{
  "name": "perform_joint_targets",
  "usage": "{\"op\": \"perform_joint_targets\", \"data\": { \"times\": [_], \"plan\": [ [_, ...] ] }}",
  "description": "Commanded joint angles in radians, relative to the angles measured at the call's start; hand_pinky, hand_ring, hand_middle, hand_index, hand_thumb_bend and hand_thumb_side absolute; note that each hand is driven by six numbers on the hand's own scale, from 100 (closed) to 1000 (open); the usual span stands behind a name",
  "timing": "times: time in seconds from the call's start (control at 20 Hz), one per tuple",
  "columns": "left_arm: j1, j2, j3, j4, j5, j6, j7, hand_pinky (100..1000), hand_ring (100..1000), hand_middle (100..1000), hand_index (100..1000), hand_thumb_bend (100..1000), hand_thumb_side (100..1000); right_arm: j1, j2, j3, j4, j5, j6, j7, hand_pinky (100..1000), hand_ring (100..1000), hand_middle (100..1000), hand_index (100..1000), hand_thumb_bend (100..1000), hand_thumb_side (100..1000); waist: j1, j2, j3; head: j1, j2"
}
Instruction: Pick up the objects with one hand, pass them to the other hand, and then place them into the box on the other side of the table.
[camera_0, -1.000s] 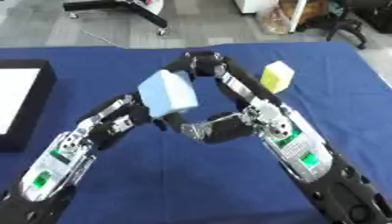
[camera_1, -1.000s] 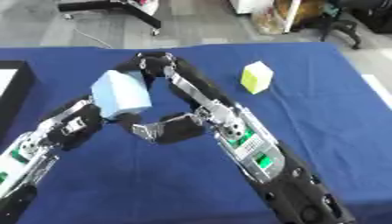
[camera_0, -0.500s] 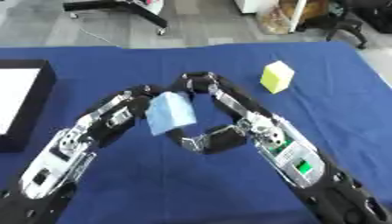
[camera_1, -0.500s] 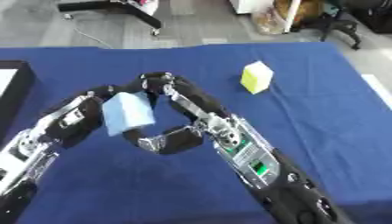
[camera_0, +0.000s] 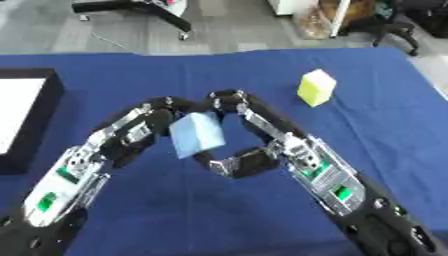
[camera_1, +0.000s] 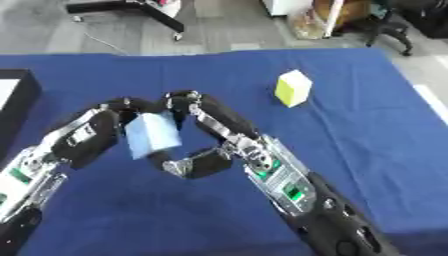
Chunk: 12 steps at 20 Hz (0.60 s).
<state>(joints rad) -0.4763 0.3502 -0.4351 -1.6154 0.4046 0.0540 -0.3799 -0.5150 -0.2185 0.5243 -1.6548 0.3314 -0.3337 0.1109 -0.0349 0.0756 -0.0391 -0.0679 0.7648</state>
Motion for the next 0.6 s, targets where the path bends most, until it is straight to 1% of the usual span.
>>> {"op": "perform_joint_targets", "data": {
  "times": [0.05, 0.6],
  "plan": [
    [-0.019, 0.004, 0.003, -0.019, 0.002, -0.001, -0.013, 616, 694, 689, 794, 635, 687, -0.01, -0.002, -0.01, -0.005, 0.016, -0.005, -0.009, 488, 485, 433, 537, 275, 109, 0.004, -0.008, -0.002, -0.003, 0.005],
    [-0.017, 0.006, -0.019, 0.042, -0.076, -0.008, -0.072, 631, 723, 721, 809, 632, 696, -0.012, 0.001, -0.017, -0.01, 0.042, -0.02, -0.016, 490, 486, 434, 538, 275, 109, 0.005, -0.008, -0.007, -0.002, 0.005]
  ]
}}
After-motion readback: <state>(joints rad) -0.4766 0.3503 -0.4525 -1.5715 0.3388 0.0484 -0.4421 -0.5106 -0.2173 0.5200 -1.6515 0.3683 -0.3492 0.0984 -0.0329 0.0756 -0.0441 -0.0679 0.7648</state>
